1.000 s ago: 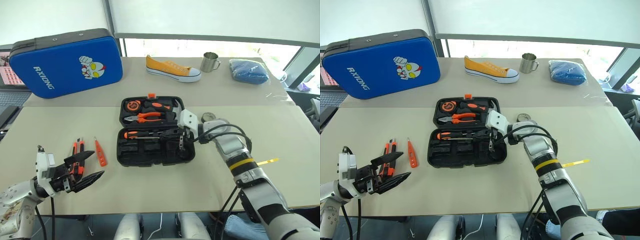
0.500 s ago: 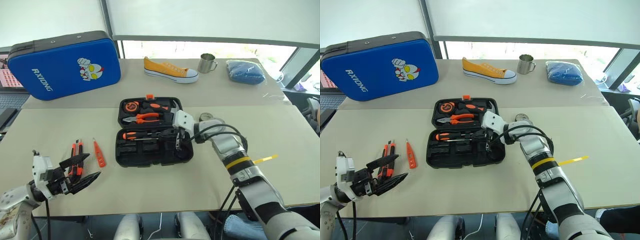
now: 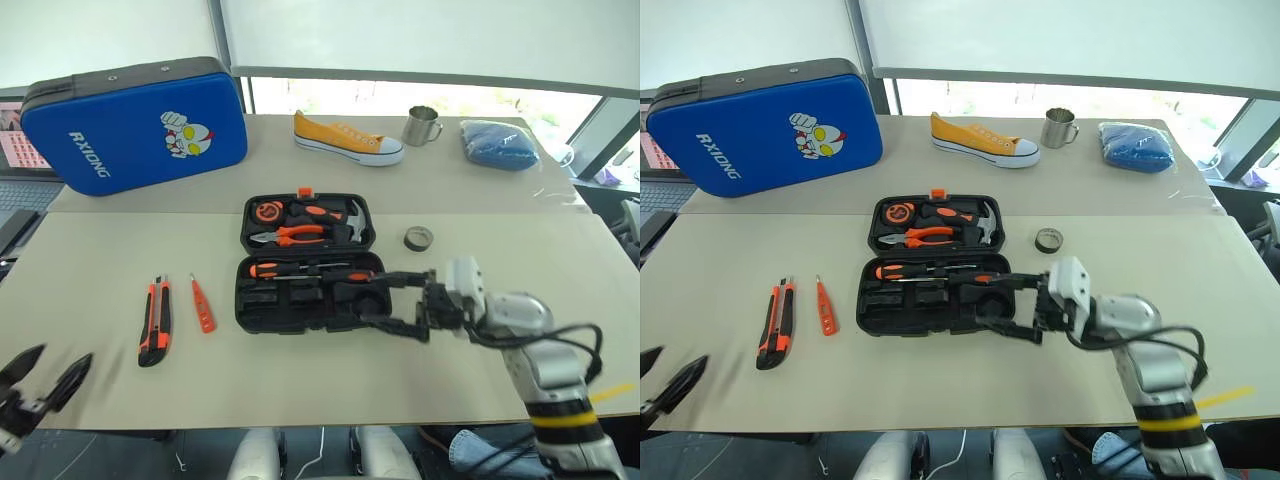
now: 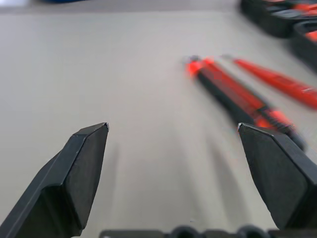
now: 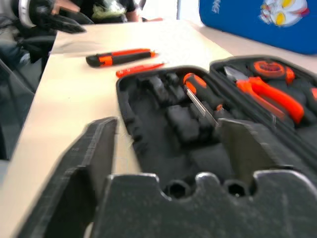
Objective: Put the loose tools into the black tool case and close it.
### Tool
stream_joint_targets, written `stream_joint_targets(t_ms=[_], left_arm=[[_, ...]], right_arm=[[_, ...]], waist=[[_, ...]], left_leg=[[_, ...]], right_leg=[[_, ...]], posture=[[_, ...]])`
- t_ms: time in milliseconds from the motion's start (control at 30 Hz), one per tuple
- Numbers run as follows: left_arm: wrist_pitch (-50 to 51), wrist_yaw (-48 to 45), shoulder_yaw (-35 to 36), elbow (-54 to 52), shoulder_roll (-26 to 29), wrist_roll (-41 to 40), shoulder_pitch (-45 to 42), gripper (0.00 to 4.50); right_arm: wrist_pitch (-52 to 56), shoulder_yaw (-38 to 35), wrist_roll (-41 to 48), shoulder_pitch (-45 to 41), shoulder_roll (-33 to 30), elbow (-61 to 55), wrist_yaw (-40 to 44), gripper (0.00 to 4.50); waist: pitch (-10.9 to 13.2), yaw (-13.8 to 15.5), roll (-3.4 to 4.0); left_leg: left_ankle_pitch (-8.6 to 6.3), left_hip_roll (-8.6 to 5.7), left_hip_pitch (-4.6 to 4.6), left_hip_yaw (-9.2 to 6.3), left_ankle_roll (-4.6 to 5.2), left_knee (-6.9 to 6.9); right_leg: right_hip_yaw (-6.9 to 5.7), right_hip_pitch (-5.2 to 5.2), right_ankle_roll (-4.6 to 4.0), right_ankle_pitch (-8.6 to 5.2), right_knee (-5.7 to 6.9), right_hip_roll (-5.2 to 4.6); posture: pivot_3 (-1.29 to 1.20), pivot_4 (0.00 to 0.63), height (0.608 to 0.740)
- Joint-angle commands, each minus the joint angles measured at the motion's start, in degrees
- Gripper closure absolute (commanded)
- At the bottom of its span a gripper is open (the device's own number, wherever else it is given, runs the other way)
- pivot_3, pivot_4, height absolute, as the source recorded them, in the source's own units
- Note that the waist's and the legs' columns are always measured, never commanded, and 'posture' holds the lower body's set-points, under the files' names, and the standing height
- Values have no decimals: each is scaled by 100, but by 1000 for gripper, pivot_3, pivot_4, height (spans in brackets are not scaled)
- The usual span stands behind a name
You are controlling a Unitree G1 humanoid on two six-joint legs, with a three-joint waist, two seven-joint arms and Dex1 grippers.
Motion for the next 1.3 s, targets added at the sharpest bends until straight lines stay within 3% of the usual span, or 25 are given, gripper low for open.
stream_joint_targets(t_ms=[33, 233, 300, 400, 467, 567, 800, 933, 1300], left_arm=[[381, 375, 190, -91, -8, 36, 291, 0], [1484, 788, -108, -1093, 360, -335, 53, 0], [2687, 1354, -436, -2061, 983, -931, -423, 0], [4338, 1992, -873, -2870, 1993, -1198, -788, 0], [5368, 3001, -1250, -3187, 2291, -2189, -1759, 0], [6385, 4596, -1933, -3177, 1793, -3035, -3139, 0], [7555, 7112, -2721, -3022, 163, -3202, -4594, 0], [8108, 7520, -2673, -2959, -96, -2835, -4876, 0], [8437, 7694, -2362, -3459, -683, -2174, -5378, 0]], right_arm=[[-993, -688, 158, 445, 73, 182, 30, 47], [-1233, -936, 472, 614, 2, 488, 222, 47], [-1248, -1005, 608, 604, -51, 276, 228, 47], [-1155, -1045, 751, 611, -142, 17, 215, 47], [-953, -1058, 898, 611, -275, -257, 149, 47], [-810, -1037, 958, 551, -419, -431, 54, 47], [-670, -909, 949, 200, -493, -572, -216, 47], [-637, -844, 986, 84, -490, -591, -192, 47], [-578, -847, 1085, 117, -526, -582, -80, 47]], waist=[[4, 12, -3], [12, 91, -46], [14, 154, -49], [15, 211, -53], [19, 170, -35], [32, 114, -10], [37, 69, -16], [38, 91, -17], [38, 78, -17]], left_leg=[[0, 0, 17, 3, 0, -1], [-1, 6, 77, 15, -1, -4], [-1, 6, 75, 12, -2, -2], [0, 6, 78, -1, -3, 4], [-1, 3, 79, 7, -3, -1], [-3, -7, 76, 7, 1, -6], [-9, -10, 75, -6, -10, -11], [-8, -21, 76, -7, -11, -7], [-5, -25, 75, -6, -16, -7]], right_leg=[[0, 17, 2, -1, -3, 0], [-1, 68, 0, -20, -8, 4], [-1, 69, -1, -18, -6, 3], [-8, 64, 1, -17, -2, 2], [2, 83, 3, -14, -2, 1], [13, 74, 15, -7, 0, -6], [15, 67, 6, -2, 8, 5], [14, 70, 7, -2, 7, 6], [16, 70, 6, -2, 4, 10]], posture=[[0, 150, 740], [0, 150, 740], [0, 150, 740], [0, 150, 740], [0, 150, 740], [0, 150, 740], [0, 150, 740], [0, 150, 740], [0, 150, 740]])
